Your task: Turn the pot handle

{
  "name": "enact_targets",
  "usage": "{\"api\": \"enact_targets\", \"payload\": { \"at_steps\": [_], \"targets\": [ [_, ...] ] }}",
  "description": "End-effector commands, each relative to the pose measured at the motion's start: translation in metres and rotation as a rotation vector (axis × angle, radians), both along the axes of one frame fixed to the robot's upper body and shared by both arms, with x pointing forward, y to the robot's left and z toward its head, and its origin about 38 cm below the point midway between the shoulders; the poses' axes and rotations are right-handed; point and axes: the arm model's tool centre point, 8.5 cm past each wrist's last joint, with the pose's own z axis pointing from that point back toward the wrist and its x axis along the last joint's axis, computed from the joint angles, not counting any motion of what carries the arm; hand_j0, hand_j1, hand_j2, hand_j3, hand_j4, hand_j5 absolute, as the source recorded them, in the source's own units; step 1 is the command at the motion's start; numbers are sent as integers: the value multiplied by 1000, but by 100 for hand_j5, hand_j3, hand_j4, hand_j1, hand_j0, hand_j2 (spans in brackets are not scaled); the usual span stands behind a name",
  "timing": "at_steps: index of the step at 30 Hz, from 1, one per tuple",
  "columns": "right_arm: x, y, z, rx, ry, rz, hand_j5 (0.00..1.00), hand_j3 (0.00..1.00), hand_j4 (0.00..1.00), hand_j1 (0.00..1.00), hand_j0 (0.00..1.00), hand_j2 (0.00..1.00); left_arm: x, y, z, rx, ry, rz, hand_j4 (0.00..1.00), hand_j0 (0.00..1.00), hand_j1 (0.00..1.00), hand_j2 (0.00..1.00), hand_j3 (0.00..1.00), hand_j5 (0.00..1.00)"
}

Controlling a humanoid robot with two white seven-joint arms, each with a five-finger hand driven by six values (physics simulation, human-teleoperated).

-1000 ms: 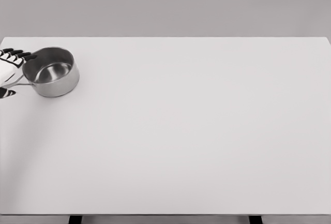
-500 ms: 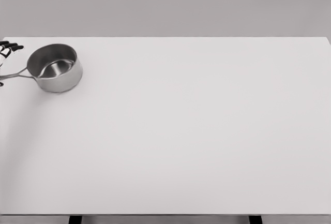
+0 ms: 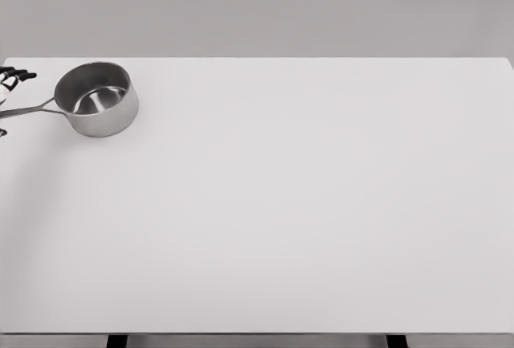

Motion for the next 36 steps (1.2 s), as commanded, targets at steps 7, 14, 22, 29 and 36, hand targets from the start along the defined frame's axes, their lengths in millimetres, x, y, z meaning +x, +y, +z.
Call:
{"api": "enact_targets", "payload": {
  "at_steps": [7,14,22,29,36],
  "targets": [
    [0,0,0,0,0,0,100,100,100,100,100,100,12,-42,-14,-40,-4,-77,100,100,100,100,100,100],
    [0,0,0,0,0,0,100,100,100,100,100,100,18,-25,-9,15,5,-32,100,100,100,100,100,100],
    [0,0,0,0,0,0,100,100,100,100,100,100,27,-18,-8,9,-11,-2,100,100,100,100,100,100],
    [0,0,0,0,0,0,100,100,100,100,100,100,33,-10,-9,-3,0,24,100,100,100,100,100,100],
    [0,0,0,0,0,0,100,100,100,100,100,100,37,-7,-6,8,5,35,100,100,100,100,100,100]
  ]
}}
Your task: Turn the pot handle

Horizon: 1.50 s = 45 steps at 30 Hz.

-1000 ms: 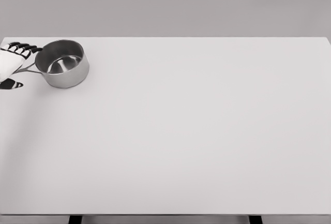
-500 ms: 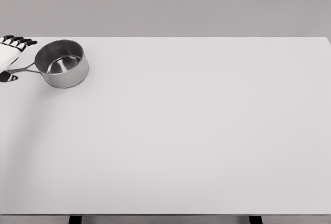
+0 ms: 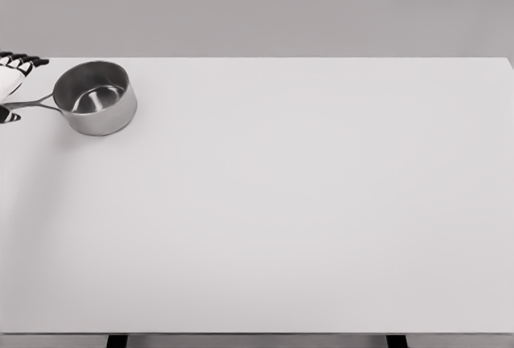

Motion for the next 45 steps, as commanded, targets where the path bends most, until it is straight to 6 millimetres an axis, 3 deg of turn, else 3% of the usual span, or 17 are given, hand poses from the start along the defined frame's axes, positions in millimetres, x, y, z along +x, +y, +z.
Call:
{"api": "enact_targets", "payload": {
  "at_steps": [1,16,27,39,41,43,44,45],
  "targets": [
    [0,0,0,0,0,0,100,100,100,100,100,100,0,1,-1,-4,3,5,100,100,100,100,100,100],
    [0,0,0,0,-2,0,100,100,100,100,100,100,15,2,6,-1,8,25,100,100,100,100,100,100],
    [0,0,0,0,0,0,100,100,100,100,100,100,20,12,6,-11,26,58,100,100,100,100,100,100],
    [0,0,0,0,0,0,100,100,100,100,100,100,22,11,9,-6,26,52,100,100,100,100,100,100],
    [0,0,0,0,0,0,100,100,100,100,100,100,22,10,13,-5,20,47,100,100,100,100,100,100],
    [0,0,0,0,0,0,100,100,100,100,100,100,24,-2,36,-9,-55,8,100,100,100,100,100,100],
    [0,0,0,0,0,0,100,100,100,100,100,100,19,-10,55,-7,-116,-31,100,100,100,100,100,100],
    [0,0,0,0,0,0,100,100,100,100,100,100,6,-5,63,7,-142,-42,100,100,100,100,100,100]
  ]
}}
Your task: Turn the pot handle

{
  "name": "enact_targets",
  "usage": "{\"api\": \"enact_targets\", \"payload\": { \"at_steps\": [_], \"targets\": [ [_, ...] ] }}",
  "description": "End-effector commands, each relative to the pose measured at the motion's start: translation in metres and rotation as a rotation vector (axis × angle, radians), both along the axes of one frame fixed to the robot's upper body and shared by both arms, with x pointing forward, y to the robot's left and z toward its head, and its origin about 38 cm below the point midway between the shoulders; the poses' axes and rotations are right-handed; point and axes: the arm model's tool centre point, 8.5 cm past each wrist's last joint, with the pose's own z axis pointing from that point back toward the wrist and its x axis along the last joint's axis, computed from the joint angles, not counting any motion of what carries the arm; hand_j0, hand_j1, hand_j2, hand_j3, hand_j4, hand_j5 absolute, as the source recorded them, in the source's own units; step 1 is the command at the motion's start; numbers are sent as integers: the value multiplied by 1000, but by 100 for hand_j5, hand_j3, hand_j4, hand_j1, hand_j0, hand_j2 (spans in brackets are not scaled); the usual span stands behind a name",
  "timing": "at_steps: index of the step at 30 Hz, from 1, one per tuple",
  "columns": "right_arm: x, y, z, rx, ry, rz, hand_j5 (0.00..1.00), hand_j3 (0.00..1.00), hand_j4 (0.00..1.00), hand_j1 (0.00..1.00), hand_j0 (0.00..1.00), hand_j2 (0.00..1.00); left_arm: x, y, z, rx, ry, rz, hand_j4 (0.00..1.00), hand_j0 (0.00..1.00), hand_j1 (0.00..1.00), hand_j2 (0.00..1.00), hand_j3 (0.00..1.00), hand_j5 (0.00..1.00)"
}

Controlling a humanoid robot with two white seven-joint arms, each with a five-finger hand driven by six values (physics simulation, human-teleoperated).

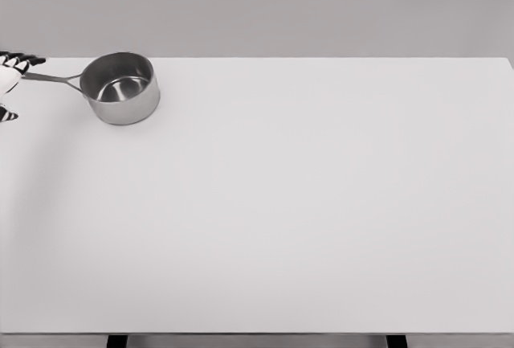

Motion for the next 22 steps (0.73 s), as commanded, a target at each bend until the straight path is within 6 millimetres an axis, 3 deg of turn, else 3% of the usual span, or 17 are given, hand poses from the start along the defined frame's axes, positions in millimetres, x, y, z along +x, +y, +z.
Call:
{"api": "enact_targets", "payload": {
  "at_steps": [1,3,5,7,14,22],
  "targets": [
    [0,0,0,0,0,-1,100,100,100,100,100,100,-3,-9,71,1,-184,-68,100,100,100,100,100,100],
    [0,0,0,0,0,-1,100,100,100,100,100,100,-31,-13,85,-42,-207,-142,100,100,100,100,100,100],
    [0,0,0,0,0,-1,100,100,100,100,100,100,-53,-25,81,-78,-150,-213,100,100,100,100,100,100],
    [0,0,0,0,0,-1,100,100,100,100,100,100,-71,-36,65,-135,-117,-258,100,100,100,100,100,100],
    [0,0,0,0,0,-1,100,100,100,100,100,100,-98,-39,18,-182,-16,-252,100,100,100,100,100,100],
    [0,0,0,0,0,-1,100,100,100,100,100,100,-103,-48,4,-187,11,-263,100,100,100,100,100,100]
  ]
}}
